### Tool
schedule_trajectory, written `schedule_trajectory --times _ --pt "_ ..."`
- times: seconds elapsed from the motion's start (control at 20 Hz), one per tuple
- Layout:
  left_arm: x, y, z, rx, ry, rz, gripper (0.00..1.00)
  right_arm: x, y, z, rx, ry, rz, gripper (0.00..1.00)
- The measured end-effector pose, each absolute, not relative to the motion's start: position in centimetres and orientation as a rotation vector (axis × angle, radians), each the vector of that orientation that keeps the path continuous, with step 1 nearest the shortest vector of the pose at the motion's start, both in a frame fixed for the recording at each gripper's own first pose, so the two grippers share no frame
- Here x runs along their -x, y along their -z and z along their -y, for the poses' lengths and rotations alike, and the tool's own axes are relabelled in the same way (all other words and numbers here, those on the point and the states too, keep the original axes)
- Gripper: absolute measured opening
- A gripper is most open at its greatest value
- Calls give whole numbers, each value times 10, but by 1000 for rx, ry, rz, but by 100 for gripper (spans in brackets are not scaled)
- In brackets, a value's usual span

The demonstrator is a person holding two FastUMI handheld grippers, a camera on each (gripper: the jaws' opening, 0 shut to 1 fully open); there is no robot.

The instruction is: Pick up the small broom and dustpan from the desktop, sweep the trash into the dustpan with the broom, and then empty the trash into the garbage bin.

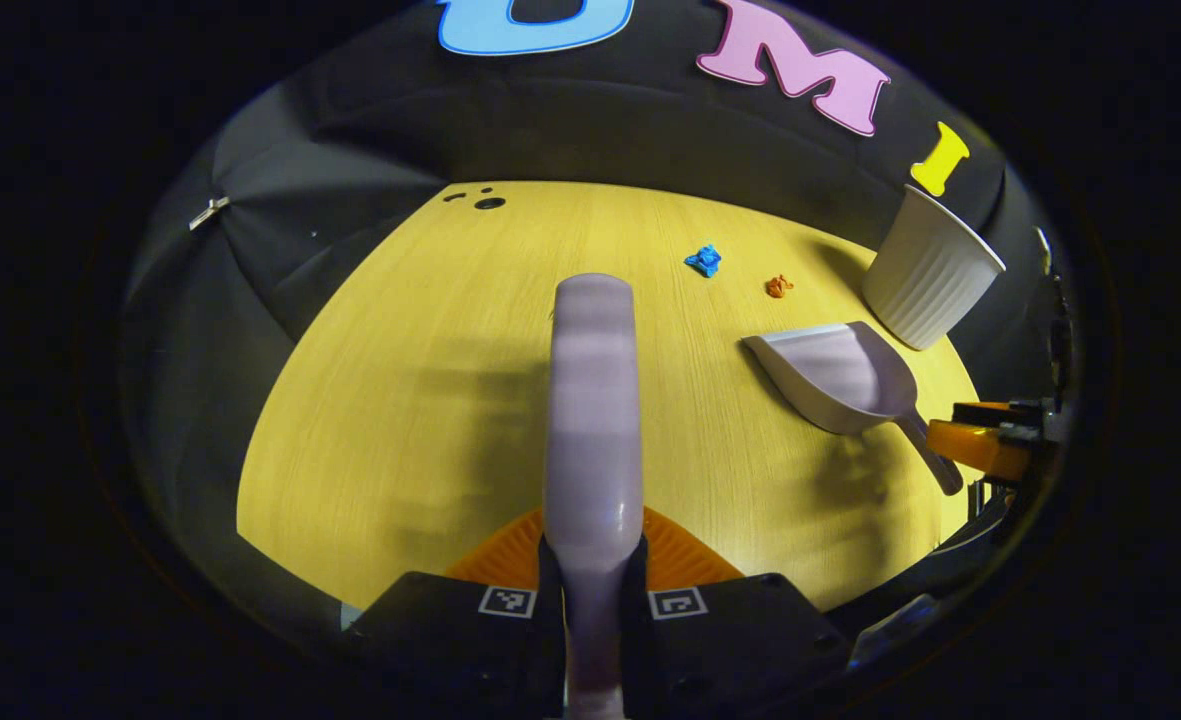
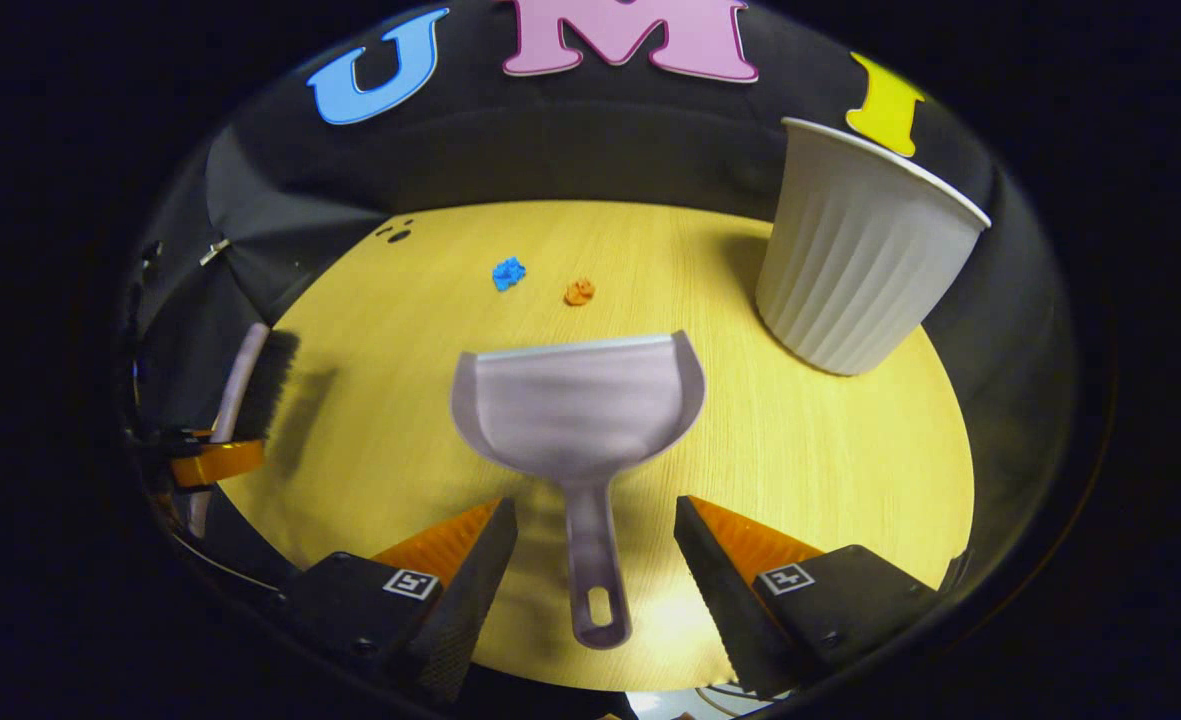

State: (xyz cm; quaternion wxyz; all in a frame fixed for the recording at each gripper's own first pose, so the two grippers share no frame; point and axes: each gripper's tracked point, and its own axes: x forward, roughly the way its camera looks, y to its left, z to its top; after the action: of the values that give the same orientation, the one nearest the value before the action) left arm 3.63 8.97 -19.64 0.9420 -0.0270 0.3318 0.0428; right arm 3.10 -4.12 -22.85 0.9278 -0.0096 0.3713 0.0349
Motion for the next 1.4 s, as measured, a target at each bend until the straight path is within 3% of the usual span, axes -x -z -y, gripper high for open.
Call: schedule_trajectory --times 0.35,0.45,0.5,0.55,0.6,0.75,0.85,1.25,1.4 --pt "-41 188 -96 41 -108 -689 27 -51 284 41 -20 -45 -902 99" --pt "-53 185 -97 10 -97 -706 27 -53 289 43 -20 -35 -922 94" --pt "-60 183 -96 -10 -87 -713 27 -55 291 43 -19 -28 -929 82" --pt "-69 181 -96 -32 -78 -722 25 -58 292 45 -17 -17 -931 78" --pt "-78 179 -94 -49 -68 -726 26 -64 293 44 -21 -17 -920 58" --pt "-109 174 -83 -61 -35 -737 26 -66 289 46 19 -14 -929 55" --pt "-132 173 -72 -39 -2 -748 26 -62 284 48 28 -24 -938 45" --pt "-248 168 -68 -122 101 -811 27 -61 285 47 -19 -109 -975 34" --pt "-291 164 -80 -234 112 -828 27 -62 281 59 38 -146 -975 37"
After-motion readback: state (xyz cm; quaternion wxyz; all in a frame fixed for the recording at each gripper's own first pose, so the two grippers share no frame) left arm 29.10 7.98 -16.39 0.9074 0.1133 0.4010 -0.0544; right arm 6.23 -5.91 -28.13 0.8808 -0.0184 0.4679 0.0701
